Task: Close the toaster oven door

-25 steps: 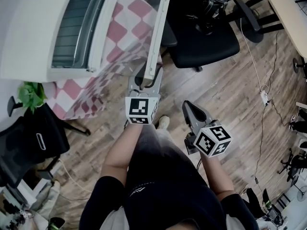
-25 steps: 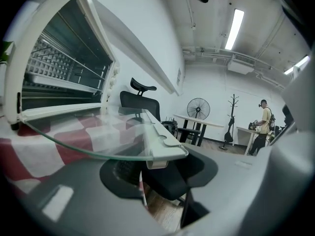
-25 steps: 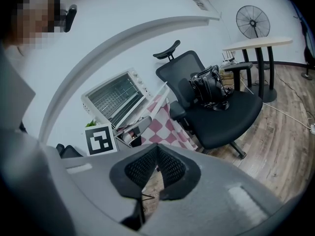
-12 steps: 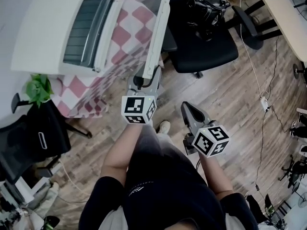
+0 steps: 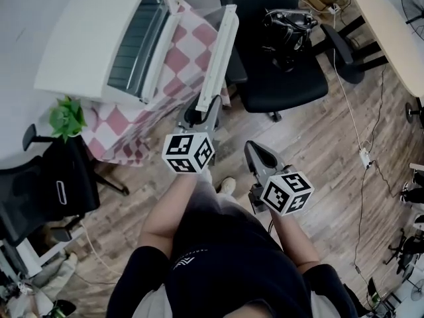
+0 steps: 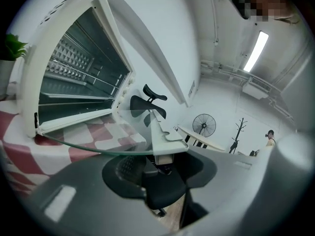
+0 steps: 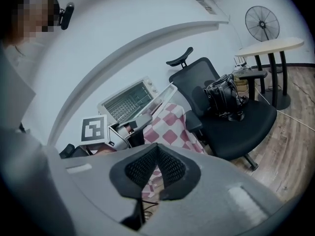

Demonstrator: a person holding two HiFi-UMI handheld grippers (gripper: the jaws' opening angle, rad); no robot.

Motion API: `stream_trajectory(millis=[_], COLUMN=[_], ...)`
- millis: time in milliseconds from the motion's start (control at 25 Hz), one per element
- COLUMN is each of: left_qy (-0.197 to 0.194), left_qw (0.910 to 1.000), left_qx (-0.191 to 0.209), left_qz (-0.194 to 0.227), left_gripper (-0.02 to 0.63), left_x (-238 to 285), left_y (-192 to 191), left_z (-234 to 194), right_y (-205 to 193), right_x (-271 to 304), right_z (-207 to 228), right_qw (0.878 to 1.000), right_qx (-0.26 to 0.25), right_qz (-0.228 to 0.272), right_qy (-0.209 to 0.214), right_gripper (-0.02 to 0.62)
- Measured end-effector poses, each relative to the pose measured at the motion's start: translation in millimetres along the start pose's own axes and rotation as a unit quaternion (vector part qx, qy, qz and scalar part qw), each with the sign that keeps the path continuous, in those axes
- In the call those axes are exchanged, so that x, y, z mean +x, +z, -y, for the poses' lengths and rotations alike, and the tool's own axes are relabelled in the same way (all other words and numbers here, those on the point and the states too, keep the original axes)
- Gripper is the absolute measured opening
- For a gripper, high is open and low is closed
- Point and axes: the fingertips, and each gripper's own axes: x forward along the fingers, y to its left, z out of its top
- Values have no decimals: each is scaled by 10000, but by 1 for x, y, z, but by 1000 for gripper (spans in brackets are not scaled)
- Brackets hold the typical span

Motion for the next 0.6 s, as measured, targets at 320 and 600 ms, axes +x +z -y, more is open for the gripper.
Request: stream_trajectory(millis=[320,600], left_qy=[-92,-173], left_qw=[9980,9930], left_qx=[-609,-1087], left_qz=[114,422], left_gripper=[155,127], left_x=[-7,-19], left_y=[26,57], left_z=[1,-1], right_y=[30,47], right_x=[13,28], right_z=[-15,-30], right_qw=[9992,9977], right_qx=[-207,-381], right_qz=[171,175], right_qy=[291,541], right_gripper=[2,2])
